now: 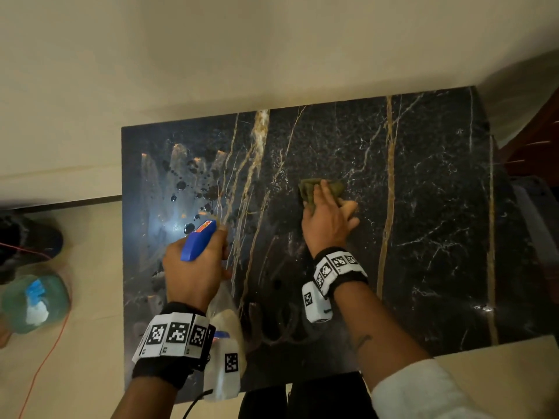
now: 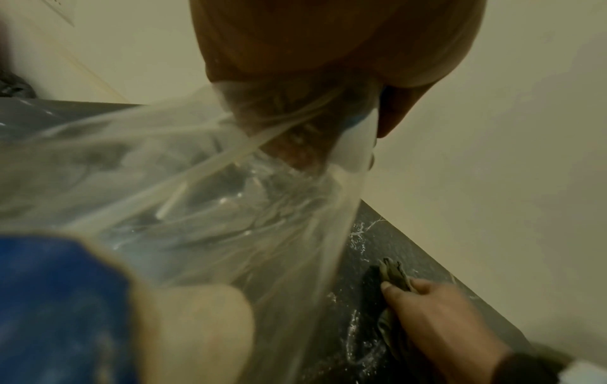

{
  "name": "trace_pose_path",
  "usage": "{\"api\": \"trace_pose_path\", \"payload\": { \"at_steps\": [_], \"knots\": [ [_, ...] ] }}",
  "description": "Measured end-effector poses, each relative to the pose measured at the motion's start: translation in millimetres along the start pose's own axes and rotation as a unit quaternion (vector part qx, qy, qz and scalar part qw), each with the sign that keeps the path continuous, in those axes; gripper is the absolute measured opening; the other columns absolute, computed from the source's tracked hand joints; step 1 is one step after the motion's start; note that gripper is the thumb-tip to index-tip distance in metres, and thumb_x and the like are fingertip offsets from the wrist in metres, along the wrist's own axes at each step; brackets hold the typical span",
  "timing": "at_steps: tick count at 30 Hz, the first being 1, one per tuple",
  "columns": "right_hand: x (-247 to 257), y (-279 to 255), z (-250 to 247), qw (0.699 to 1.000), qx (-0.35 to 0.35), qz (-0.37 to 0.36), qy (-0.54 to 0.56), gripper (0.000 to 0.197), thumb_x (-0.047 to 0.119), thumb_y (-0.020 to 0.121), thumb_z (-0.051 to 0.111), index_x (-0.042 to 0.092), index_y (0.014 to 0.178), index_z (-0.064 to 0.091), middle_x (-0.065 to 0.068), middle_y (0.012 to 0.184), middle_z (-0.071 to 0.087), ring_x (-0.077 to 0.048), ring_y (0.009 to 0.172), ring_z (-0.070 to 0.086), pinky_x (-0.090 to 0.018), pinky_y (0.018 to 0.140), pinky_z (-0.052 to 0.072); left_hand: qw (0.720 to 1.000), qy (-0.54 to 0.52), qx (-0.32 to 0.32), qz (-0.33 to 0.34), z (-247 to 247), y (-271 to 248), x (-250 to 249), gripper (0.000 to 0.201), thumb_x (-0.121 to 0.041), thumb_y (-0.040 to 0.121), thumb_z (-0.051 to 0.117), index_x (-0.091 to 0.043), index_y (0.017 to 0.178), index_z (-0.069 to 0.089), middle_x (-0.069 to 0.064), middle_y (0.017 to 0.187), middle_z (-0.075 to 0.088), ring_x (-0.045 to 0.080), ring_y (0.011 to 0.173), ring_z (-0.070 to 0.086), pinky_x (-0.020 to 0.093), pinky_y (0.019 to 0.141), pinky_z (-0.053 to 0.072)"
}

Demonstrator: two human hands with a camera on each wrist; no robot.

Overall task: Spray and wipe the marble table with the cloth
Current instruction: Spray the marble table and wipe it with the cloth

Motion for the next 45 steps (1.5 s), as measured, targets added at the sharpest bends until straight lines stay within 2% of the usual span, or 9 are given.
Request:
{"api": "trace_pose_path", "payload": {
  "at_steps": [4,7,9,16,24,32,36,40,45],
  "knots": [
    [39,-33,16,0.996,0.031,-0.086,-0.015,0.049,0.044,0.100,0.048,0.033,0.148,0.044,0.022,0.162,0.024,-0.025,0.115,0.037,-0.042,0.086,0.031,1.000,0.005,0.010,0.020,12,-9,-6,0.036,-0.019,0.096,0.070,0.007,0.072,0.064,0.027,0.068,0.062,0.029,0.054,0.060,0.036,0.047,0.058],
    [43,-44,20,0.984,0.079,-0.157,-0.025,0.055,0.045,0.099,0.048,0.034,0.151,0.036,0.021,0.164,0.018,-0.026,0.119,0.035,-0.044,0.090,0.031,0.999,0.018,0.027,0.026,24,-13,-10,0.035,-0.022,0.096,0.070,0.004,0.073,0.066,0.022,0.065,0.062,0.029,0.053,0.061,0.050,0.055,0.059],
    [32,-34,12,0.977,0.091,-0.190,-0.018,0.053,0.042,0.099,0.049,0.037,0.150,0.037,0.024,0.164,0.018,-0.026,0.120,0.035,-0.045,0.091,0.032,0.999,0.023,0.041,0.023,29,-15,-11,0.033,-0.023,0.096,0.069,-0.002,0.071,0.066,0.013,0.060,0.061,0.026,0.052,0.063,0.047,0.054,0.060],
    [-17,-22,-6,0.999,0.029,0.014,0.013,0.052,0.033,0.098,0.053,0.035,0.149,0.040,0.024,0.163,0.020,-0.027,0.119,0.035,-0.046,0.089,0.033,0.998,0.027,0.047,0.029,18,-23,-5,0.031,-0.026,0.099,0.068,-0.003,0.078,0.070,0.001,0.058,0.064,0.017,0.048,0.063,0.029,0.046,0.056],
    [45,-99,28,0.978,0.077,-0.192,-0.027,0.056,0.026,0.096,0.054,0.034,0.149,0.038,0.019,0.164,0.021,-0.028,0.118,0.039,-0.045,0.090,0.034,0.998,0.027,0.045,0.023,15,-33,-2,0.033,-0.028,0.099,0.068,-0.004,0.076,0.069,0.005,0.063,0.065,0.020,0.051,0.064,0.024,0.045,0.053],
    [-40,-77,-1,0.998,0.011,0.060,-0.004,0.057,0.033,0.099,0.053,0.034,0.153,0.034,0.022,0.166,0.013,-0.028,0.125,0.035,-0.047,0.091,0.035,0.999,0.026,0.041,0.022,1,-34,5,0.033,-0.027,0.100,0.067,-0.006,0.075,0.068,0.000,0.058,0.065,0.020,0.051,0.062,0.030,0.047,0.055],
    [4,-109,12,0.999,0.044,-0.032,0.004,0.062,0.026,0.096,0.058,0.031,0.153,0.033,0.019,0.166,0.012,-0.029,0.122,0.037,-0.046,0.092,0.037,0.998,0.027,0.052,0.009,6,-39,9,0.031,-0.028,0.098,0.069,-0.007,0.075,0.069,0.000,0.059,0.066,0.016,0.050,0.062,0.035,0.052,0.057],
    [19,-138,30,0.982,0.074,-0.169,-0.036,0.066,0.028,0.092,0.060,0.032,0.153,0.033,0.018,0.166,0.016,-0.030,0.122,0.040,-0.046,0.092,0.038,0.997,0.039,0.060,0.028,11,-42,7,0.025,-0.024,0.099,0.068,-0.008,0.079,0.071,0.002,0.063,0.066,0.015,0.051,0.063,0.026,0.046,0.055],
    [-28,-106,12,0.998,0.022,-0.066,0.000,0.056,0.029,0.093,0.060,0.033,0.147,0.045,0.021,0.162,0.026,-0.027,0.116,0.042,-0.044,0.087,0.037,0.991,0.082,0.085,0.061,9,-40,4,0.023,-0.017,0.102,0.064,-0.006,0.083,0.068,0.005,0.072,0.066,0.010,0.055,0.065,0.014,0.048,0.051]
  ]
}}
Point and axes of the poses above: each hand's wrist, its own y-axis towards the middle knuckle, its own z-axis out of the palm, x = y × z, the point moved 5 cm from there along y, towards the middle knuckle
